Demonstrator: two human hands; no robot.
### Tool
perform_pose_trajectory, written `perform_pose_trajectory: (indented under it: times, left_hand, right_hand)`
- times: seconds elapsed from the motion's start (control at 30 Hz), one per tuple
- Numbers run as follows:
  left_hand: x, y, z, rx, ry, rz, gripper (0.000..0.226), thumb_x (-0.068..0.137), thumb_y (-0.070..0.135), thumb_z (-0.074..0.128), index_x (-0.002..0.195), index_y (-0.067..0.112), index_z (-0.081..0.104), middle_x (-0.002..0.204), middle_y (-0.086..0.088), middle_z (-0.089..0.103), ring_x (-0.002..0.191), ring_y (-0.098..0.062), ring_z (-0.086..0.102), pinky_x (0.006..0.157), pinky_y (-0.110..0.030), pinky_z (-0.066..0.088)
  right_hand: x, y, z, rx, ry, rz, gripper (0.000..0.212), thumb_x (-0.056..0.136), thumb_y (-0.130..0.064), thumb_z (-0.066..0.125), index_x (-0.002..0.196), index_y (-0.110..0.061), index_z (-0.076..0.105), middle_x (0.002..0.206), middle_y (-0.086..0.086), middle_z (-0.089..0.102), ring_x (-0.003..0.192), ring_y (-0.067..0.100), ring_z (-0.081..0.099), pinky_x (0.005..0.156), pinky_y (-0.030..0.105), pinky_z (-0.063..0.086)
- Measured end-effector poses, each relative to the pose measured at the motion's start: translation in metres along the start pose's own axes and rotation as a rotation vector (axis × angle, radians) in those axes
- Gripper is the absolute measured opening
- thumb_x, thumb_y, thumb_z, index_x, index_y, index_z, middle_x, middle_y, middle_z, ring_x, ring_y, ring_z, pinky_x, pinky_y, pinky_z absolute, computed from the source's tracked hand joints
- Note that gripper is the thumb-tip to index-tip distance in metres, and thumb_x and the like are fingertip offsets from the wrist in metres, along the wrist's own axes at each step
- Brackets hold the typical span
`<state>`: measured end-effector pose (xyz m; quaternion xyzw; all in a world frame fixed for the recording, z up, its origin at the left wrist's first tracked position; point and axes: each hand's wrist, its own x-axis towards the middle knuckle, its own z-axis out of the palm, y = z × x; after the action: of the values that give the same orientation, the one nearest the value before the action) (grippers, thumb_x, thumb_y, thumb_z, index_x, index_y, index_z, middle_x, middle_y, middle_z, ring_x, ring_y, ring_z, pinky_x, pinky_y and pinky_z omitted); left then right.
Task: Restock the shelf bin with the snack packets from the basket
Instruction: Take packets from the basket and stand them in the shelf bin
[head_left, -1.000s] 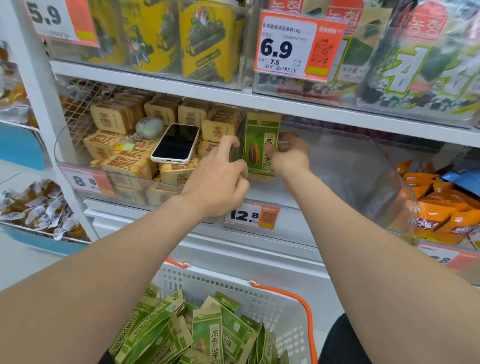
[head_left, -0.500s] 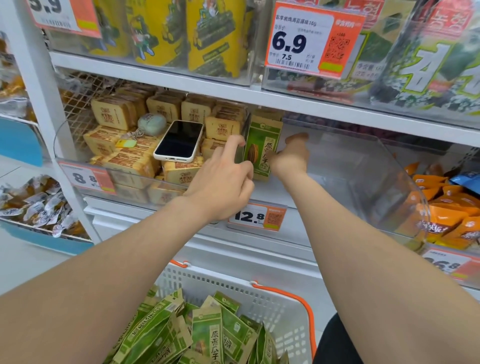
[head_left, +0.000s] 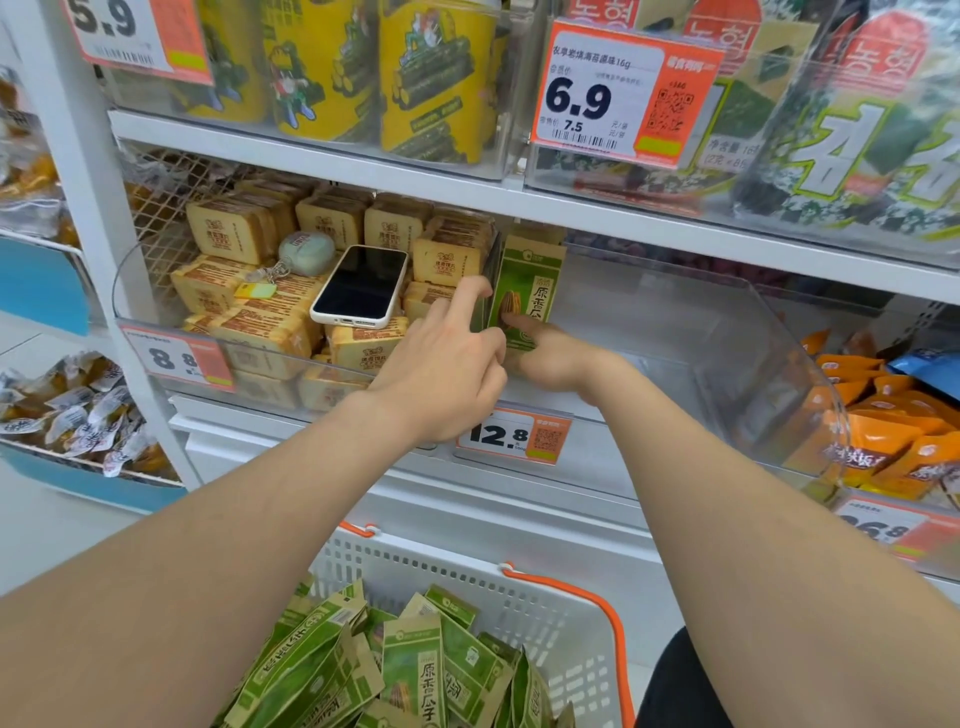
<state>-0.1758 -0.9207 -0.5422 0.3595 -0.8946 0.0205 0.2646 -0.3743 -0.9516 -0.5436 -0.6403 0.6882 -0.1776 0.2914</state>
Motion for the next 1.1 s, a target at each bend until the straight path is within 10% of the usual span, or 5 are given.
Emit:
perform_pose_trajectory:
  times: [0.43,0.83,1.1]
  left_hand:
    - [-0.011,0.018,-0.007,0.115,0.002,-0.047,0.036,0.107,0.04,0.04,0.125,0.014,0.059,0.154,-0.013,0.03,0.114,-0.037,0.05,0.091,-0.05,0.047]
    - [-0.019,0.015,-0.01,0.074,-0.111,-0.021,0.045,0.109,0.046,0.033,0.115,0.016,0.066,0.158,-0.007,0.027,0.127,-0.034,0.044,0.101,-0.054,0.046]
    - [-0.012,0.003,-0.009,0.038,-0.169,0.03,0.061,0.103,0.056,0.027,0.113,0.016,0.072,0.157,-0.006,0.03,0.131,-0.033,0.042,0.103,-0.051,0.045]
  right_hand:
    - [-0.02,0.001,-0.004,-0.051,0.027,0.009,0.055,0.1,-0.013,0.047,0.154,-0.019,0.047,0.157,0.007,0.048,0.144,0.027,0.044,0.118,0.036,0.037]
    - [-0.023,-0.005,-0.002,-0.042,0.056,0.055,0.06,0.093,0.0,0.048,0.153,-0.006,0.048,0.157,0.014,0.047,0.146,0.03,0.043,0.119,0.043,0.04]
    - [-0.002,-0.004,-0.001,-0.007,0.165,0.05,0.061,0.094,-0.001,0.05,0.153,-0.014,0.045,0.159,0.012,0.019,0.144,0.035,0.039,0.119,0.037,0.038]
